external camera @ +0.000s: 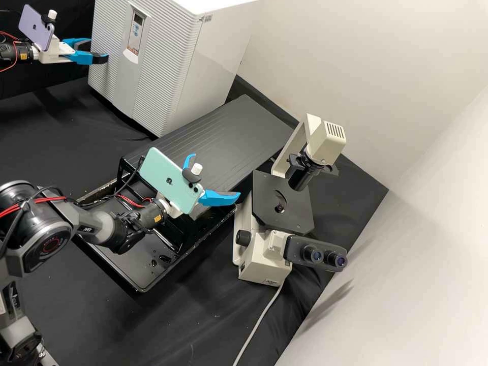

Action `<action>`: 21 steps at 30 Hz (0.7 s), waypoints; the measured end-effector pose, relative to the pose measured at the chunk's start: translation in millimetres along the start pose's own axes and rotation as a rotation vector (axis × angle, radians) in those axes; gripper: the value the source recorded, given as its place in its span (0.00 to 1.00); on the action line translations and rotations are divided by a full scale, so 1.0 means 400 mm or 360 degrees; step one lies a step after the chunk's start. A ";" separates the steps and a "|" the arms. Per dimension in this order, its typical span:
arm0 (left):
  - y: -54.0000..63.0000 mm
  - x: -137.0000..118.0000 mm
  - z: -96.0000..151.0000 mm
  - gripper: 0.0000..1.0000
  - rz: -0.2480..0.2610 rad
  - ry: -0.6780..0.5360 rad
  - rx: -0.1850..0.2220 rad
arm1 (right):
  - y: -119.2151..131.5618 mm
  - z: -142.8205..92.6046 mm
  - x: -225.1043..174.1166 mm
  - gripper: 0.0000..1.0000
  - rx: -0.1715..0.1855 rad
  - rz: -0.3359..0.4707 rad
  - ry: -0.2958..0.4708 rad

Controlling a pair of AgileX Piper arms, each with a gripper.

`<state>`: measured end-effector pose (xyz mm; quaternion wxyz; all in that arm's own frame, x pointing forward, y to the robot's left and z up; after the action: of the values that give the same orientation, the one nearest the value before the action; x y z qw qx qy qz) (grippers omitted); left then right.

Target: Open the incubator door

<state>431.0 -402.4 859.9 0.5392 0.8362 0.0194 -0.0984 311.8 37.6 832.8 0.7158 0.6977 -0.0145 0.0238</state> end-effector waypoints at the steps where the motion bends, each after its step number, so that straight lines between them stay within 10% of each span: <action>1: -0.001 -0.001 0.000 0.00 0.0002 -0.0001 -0.0001 | 0.000 0.000 0.000 1.00 0.0000 0.0000 0.0000; 21: -0.003 -0.008 -0.005 0.00 0.0011 0.0007 0.0018 | 0.000 0.000 0.000 1.00 0.0000 0.0000 0.0000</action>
<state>428.1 -400.0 860.2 0.5349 0.8394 0.0172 -0.0947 311.8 37.6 832.8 0.7158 0.6977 -0.0145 0.0238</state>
